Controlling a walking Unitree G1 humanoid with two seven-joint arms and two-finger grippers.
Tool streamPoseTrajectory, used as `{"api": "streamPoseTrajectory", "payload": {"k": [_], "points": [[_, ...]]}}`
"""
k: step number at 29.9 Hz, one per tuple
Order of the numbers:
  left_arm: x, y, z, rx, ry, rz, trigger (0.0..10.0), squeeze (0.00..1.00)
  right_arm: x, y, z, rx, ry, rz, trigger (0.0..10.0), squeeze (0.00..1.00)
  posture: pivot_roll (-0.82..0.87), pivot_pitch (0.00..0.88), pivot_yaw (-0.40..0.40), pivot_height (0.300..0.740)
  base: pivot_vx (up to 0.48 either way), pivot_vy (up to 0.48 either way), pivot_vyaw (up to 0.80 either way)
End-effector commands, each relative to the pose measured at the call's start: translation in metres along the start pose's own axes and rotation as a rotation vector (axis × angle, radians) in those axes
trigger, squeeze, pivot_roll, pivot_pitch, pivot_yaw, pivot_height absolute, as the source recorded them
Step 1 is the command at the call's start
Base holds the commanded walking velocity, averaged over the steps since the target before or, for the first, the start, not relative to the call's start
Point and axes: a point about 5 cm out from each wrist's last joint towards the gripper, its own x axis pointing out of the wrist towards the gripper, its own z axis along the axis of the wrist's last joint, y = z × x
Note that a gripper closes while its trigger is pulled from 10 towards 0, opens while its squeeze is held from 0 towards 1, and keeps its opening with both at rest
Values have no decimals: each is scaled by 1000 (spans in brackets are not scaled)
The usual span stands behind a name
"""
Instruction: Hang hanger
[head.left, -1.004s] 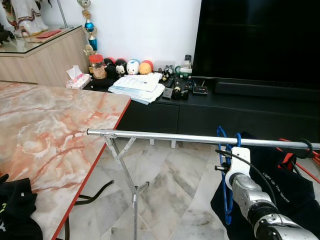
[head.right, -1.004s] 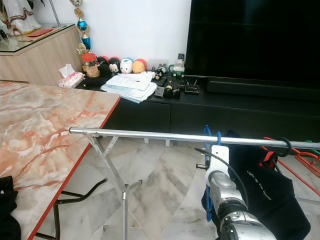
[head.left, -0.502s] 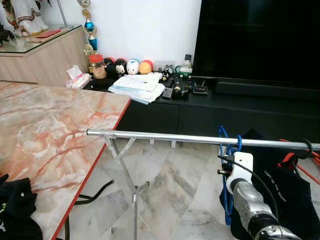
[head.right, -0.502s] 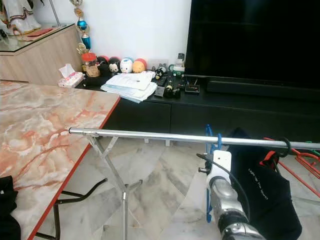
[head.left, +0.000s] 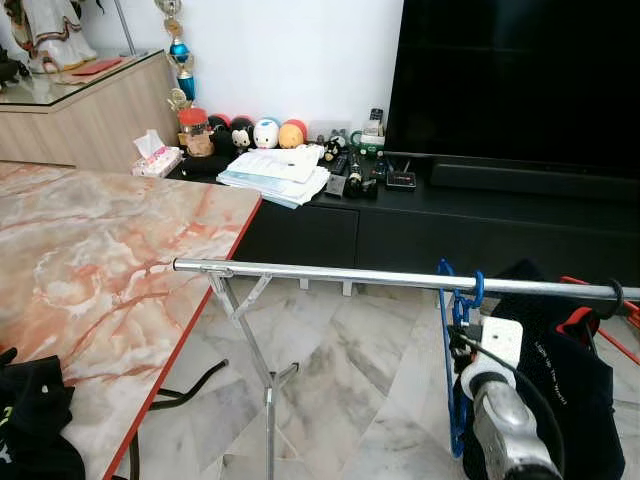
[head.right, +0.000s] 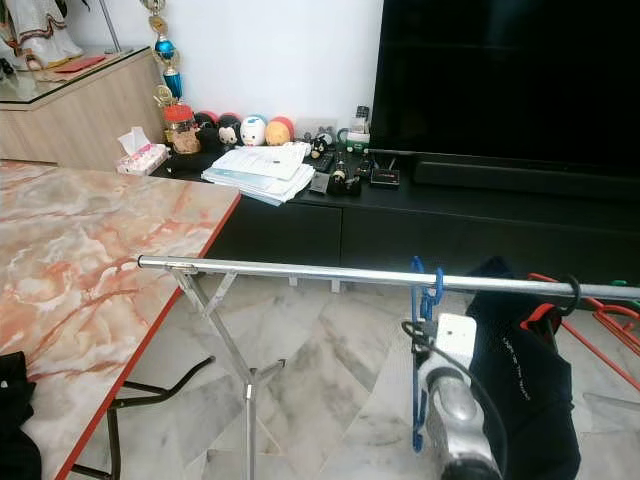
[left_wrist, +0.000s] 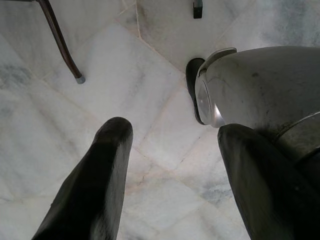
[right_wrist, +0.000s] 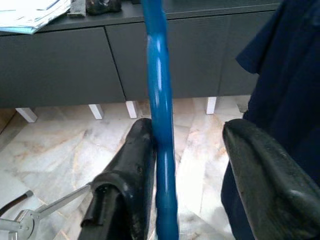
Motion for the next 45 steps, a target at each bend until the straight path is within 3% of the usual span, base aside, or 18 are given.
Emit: {"api": "streamPoseTrajectory", "payload": {"k": [1, 6, 7, 8, 9, 21, 45], "points": [[0, -21, -5, -4, 7, -85, 10000, 0, -3, 1, 7, 9, -65, 10, 10000, 1000, 53, 21, 25, 740, 0, 0, 0], [0, -18, -5, 5, 2, -74, 10000, 0, -19, 0, 5, -26, -147, 34, 10000, 1000, 51, 23, 27, 740, 0, 0, 0], [0, -18, -5, 7, 1, -72, 10000, 0, -21, 0, 5, -35, -161, 35, 10000, 722, 48, 24, 28, 740, 0, 0, 0], [0, -18, -5, 7, 1, -72, 10000, 0, -21, 0, 5, -35, -161, 35, 10000, 722, 48, 24, 28, 740, 0, 0, 0], [0, -17, -5, 13, 0, -67, 10000, 0, -25, -2, 7, -21, -189, 19, 10000, 0, 48, 25, 28, 740, 0, 0, 0], [0, -17, -4, 5, -11, -65, 10000, 0, -36, 3, 10, 9, -216, 23, 10000, 0, 51, 22, 24, 740, -61, 0, 0], [0, -17, -4, 9, -14, -67, 10000, 0, -37, 3, -2, 4, -155, 11, 10000, 0, 45, 19, 20, 740, -247, 0, 0]]}}
